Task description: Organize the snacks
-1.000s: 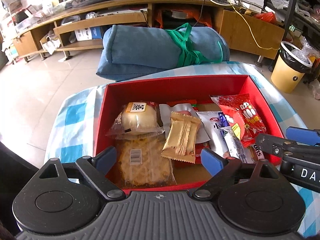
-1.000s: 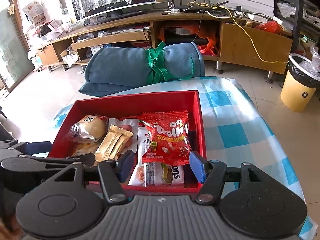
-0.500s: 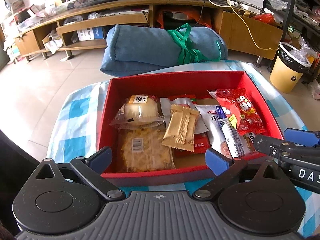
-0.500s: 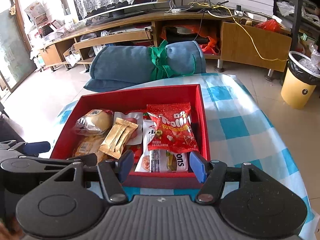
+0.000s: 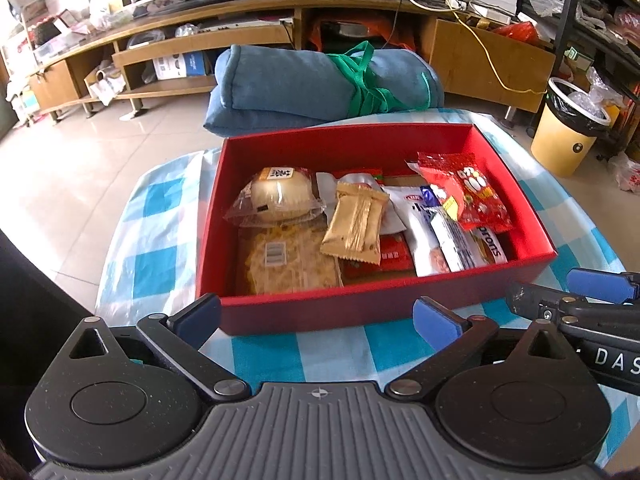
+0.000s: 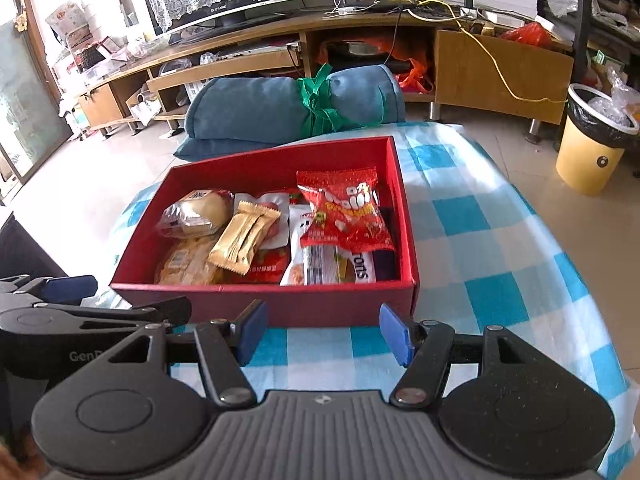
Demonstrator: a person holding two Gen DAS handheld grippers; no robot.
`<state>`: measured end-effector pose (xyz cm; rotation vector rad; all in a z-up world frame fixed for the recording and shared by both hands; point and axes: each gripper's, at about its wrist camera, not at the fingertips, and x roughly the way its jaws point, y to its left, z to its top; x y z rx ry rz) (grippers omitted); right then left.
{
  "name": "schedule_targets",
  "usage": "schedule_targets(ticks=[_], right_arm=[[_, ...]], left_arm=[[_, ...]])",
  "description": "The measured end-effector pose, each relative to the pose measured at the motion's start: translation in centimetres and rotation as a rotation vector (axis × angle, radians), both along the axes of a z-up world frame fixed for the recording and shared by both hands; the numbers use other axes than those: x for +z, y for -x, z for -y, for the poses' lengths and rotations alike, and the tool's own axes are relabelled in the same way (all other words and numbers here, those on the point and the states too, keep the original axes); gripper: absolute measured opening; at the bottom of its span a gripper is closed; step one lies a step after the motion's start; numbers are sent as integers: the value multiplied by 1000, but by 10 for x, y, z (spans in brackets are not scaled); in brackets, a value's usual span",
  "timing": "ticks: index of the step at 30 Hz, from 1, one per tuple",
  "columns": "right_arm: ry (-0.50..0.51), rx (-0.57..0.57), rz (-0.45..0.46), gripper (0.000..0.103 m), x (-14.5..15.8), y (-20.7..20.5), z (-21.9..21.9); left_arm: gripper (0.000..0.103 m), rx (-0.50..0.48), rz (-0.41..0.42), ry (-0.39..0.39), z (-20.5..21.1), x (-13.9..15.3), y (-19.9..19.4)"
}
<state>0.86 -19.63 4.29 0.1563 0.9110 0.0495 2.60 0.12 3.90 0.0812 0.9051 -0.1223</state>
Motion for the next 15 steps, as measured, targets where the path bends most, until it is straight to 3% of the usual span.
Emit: schedule_targets(ticks=[15], right_arm=[[-19, 2, 4, 57, 3, 45, -3]], left_arm=[[103, -41, 28, -20, 0, 3, 43]])
